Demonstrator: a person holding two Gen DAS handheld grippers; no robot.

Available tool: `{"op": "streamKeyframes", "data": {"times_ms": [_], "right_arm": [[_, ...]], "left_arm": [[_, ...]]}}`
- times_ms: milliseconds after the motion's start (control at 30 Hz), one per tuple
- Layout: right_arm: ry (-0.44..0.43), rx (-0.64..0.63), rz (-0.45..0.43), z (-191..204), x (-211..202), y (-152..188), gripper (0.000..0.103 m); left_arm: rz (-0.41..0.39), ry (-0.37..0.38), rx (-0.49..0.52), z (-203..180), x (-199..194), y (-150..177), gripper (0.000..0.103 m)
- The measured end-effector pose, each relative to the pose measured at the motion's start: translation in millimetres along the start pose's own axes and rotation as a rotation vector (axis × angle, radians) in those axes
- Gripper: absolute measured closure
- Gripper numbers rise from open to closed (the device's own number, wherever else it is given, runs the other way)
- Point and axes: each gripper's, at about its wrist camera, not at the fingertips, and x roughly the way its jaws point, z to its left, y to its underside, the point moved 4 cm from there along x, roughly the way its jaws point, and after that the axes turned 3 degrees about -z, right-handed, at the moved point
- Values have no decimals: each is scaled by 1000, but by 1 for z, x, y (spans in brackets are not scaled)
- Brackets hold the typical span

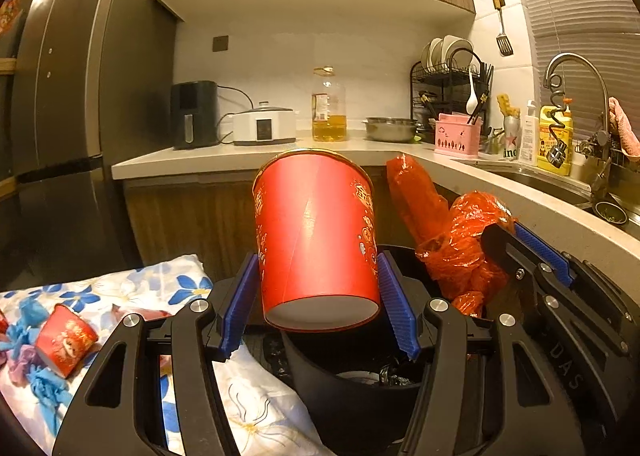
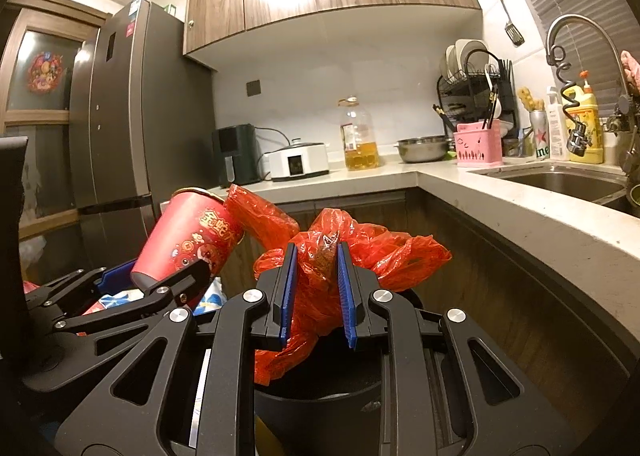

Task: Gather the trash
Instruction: 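Carry the red bag and red cup over the black bin, then open both tools to drop the red bag and cup into the bin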

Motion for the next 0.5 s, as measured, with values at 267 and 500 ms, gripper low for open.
{"op": "streamKeyframes", "data": {"times_ms": [267,500], "right_arm": [[-5,-4,21,0,16,7,82],[-9,3,36,-4,27,11,81]], "left_arm": [[48,18,-12,0,26,10,44],[84,52,-16,0,43,20,43]]}}
